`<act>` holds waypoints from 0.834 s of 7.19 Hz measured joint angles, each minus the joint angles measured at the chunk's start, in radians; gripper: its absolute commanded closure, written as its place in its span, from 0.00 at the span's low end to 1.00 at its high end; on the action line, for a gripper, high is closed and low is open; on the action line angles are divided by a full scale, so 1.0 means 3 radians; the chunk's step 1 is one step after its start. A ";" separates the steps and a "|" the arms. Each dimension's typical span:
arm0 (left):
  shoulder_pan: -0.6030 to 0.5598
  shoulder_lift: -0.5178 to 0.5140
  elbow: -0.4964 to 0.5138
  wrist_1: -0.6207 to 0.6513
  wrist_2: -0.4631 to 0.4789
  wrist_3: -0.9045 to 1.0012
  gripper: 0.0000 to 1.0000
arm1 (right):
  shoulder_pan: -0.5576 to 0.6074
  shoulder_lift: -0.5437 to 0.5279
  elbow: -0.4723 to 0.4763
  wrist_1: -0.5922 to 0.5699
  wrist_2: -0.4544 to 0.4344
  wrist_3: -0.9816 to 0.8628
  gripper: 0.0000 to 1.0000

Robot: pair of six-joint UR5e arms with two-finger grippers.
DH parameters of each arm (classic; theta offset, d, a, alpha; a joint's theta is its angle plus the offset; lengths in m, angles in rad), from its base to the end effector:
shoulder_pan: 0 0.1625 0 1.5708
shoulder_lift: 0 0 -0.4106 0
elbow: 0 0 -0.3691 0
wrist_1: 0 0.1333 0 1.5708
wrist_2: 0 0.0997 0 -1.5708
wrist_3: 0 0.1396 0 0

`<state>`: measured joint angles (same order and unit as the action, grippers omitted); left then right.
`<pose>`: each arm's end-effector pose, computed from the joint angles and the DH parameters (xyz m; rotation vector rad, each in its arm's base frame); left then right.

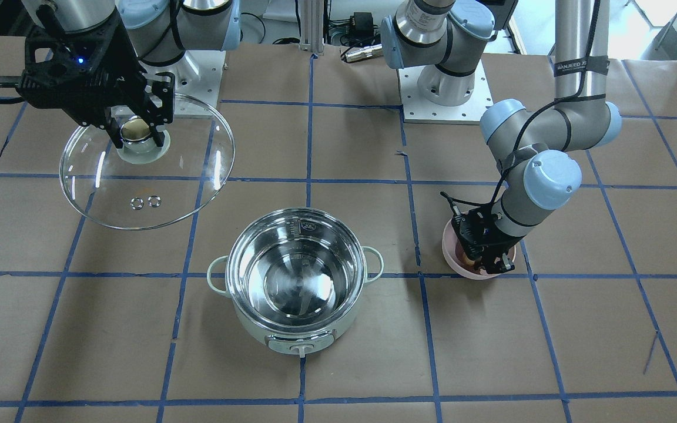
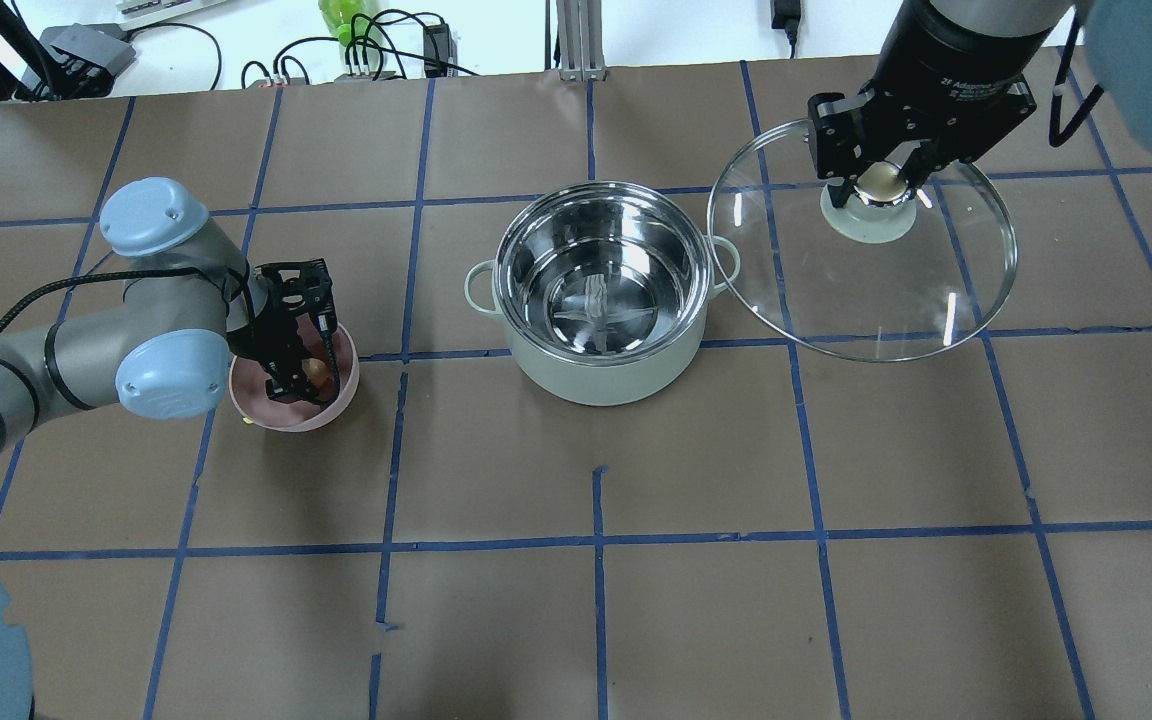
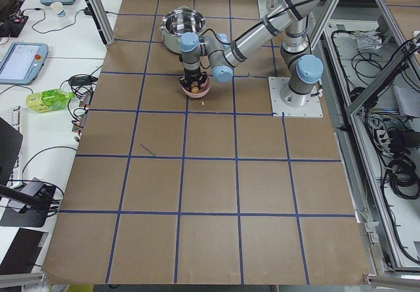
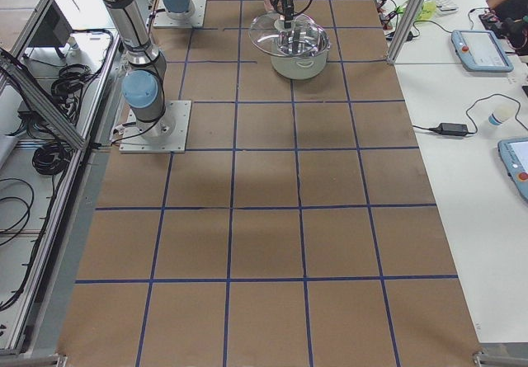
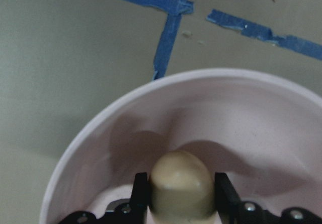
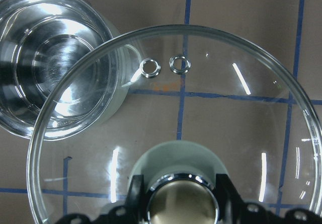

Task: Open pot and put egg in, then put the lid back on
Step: 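Lift the egg out of the pink bowl with the left gripper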

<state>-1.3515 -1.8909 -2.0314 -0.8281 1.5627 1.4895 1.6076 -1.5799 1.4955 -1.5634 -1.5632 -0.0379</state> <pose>-0.0255 -0.5033 0.1492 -1.8433 -2.5017 -0.0293 0.1517 -0.4689 0.4727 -0.1174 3.1295 -0.1206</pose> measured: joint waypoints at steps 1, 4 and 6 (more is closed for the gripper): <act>0.0000 0.0003 0.0003 0.0003 0.0000 -0.0001 0.86 | 0.0001 0.0000 0.0005 0.0001 0.0000 -0.0002 1.00; -0.0004 0.0048 0.0014 -0.0002 -0.0003 -0.0038 0.87 | 0.0004 0.0000 0.0020 -0.0004 0.0001 -0.0020 1.00; -0.0025 0.0176 0.0039 -0.0022 -0.0004 -0.0219 0.87 | 0.0005 0.0000 0.0024 -0.0004 0.0018 -0.0018 1.00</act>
<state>-1.3589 -1.8380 -2.0198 -0.8346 1.5616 1.4237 1.6091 -1.5800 1.5027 -1.5647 -1.5578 -0.0434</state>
